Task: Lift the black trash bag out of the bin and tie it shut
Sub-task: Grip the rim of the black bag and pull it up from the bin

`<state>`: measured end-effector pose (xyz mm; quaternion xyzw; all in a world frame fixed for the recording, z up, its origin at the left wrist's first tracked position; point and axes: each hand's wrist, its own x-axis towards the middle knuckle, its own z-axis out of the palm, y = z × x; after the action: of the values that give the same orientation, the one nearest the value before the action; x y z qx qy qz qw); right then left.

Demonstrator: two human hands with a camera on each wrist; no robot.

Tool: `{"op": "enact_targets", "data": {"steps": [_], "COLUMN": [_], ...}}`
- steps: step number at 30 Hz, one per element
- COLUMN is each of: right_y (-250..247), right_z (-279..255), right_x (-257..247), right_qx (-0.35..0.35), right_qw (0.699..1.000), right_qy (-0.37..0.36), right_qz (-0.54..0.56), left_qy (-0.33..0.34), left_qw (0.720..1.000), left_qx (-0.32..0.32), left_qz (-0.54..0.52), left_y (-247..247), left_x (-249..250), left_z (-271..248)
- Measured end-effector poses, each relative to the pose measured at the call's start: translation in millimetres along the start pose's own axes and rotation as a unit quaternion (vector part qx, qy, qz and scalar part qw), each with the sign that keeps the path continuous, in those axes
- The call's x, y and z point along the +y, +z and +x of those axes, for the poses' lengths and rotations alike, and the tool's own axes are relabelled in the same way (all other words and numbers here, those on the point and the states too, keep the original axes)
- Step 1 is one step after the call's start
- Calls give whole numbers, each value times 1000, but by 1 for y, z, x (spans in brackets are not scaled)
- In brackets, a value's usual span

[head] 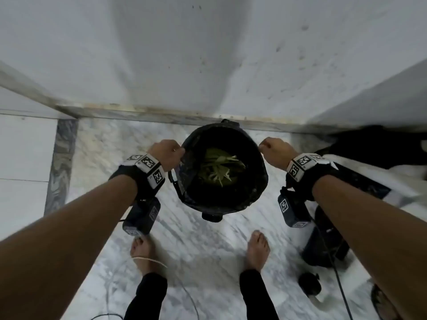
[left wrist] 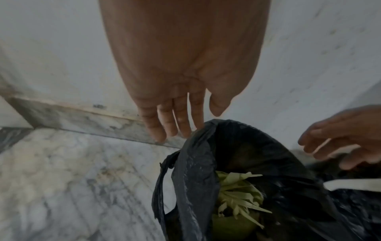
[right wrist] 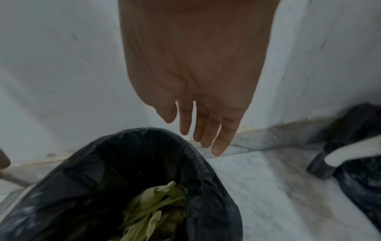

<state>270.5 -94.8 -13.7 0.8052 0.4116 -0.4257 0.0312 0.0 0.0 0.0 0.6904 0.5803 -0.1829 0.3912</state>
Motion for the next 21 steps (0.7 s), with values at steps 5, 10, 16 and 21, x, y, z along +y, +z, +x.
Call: {"op": "enact_targets", "data": {"steps": [5, 10, 16, 21], "right_y": [24, 34, 34, 33], "right_z": [39, 63, 82, 92], "right_x": [16, 33, 37, 34], "right_qx": [-3, -22, -53, -85], "right_qw": [992, 974, 961, 963], "right_qy": [52, 87, 89, 105], "right_qz": [116, 209, 258, 234], "left_qy": [-50, -63, -56, -78], "left_qw": [995, 989, 996, 995], "left_qx": [9, 12, -46, -61], "left_qz": [-81, -134, -45, -13], "left_y": [23, 32, 29, 31], "left_x": [-10, -8, -3, -5], "left_z": [52, 88, 101, 110]}}
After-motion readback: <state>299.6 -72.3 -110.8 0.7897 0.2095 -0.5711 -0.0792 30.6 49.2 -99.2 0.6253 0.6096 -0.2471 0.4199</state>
